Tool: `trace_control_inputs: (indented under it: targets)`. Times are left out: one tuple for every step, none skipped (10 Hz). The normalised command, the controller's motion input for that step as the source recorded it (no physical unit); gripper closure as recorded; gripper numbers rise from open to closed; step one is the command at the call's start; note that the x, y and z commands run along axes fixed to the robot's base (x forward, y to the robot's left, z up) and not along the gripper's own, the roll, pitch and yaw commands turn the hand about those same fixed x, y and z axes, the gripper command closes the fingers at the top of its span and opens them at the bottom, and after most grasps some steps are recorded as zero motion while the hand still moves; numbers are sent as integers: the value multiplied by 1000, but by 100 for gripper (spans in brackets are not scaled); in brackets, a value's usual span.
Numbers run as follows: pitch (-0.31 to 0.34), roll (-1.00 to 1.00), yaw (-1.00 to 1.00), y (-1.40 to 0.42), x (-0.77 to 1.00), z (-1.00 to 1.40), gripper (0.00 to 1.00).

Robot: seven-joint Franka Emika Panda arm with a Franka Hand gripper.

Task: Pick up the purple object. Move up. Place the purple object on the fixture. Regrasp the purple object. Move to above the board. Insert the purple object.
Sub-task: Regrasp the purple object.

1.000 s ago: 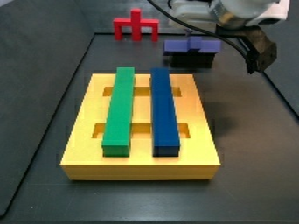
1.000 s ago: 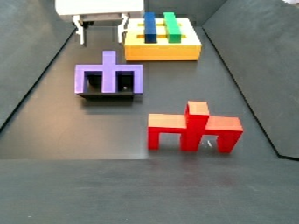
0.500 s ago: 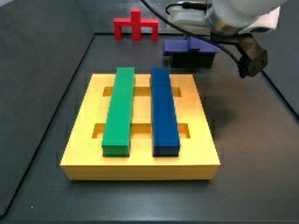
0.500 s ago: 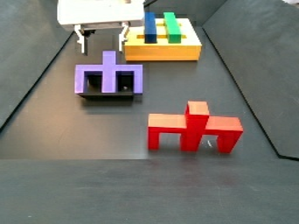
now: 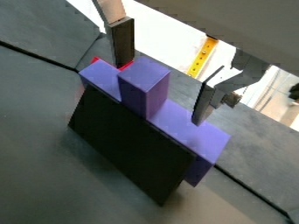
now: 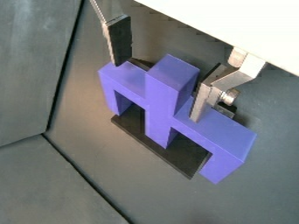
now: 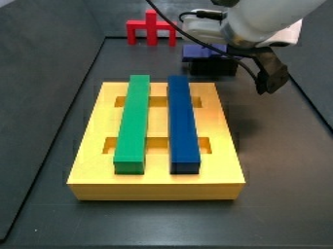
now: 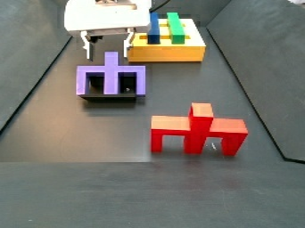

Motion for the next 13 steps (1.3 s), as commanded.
trace_control_inputs:
  targets:
    - [-77,200,0,0,-26,-46,0]
    - [0,74,-9,0,0,0,0]
    - [-154,83,0,0,20,0,0]
    - [-577,217,14,-3,0,-114,0]
    - [-566,220,6,0,0,-49,0]
    - [-386,329,0,-17,0,0,0]
    - [-37,251,-74,0,0,-63,0]
    - [0,180,-57,54,-46,-157,0]
    - [-17,117,-26,103,-117,-189,0]
    - [-20,11,0,114,-149,-160,0]
    - [0,0,0,69,-17,-80,0]
    - [0,0,0,0,0,-31,0]
    - [0,0,0,0,0,0,0]
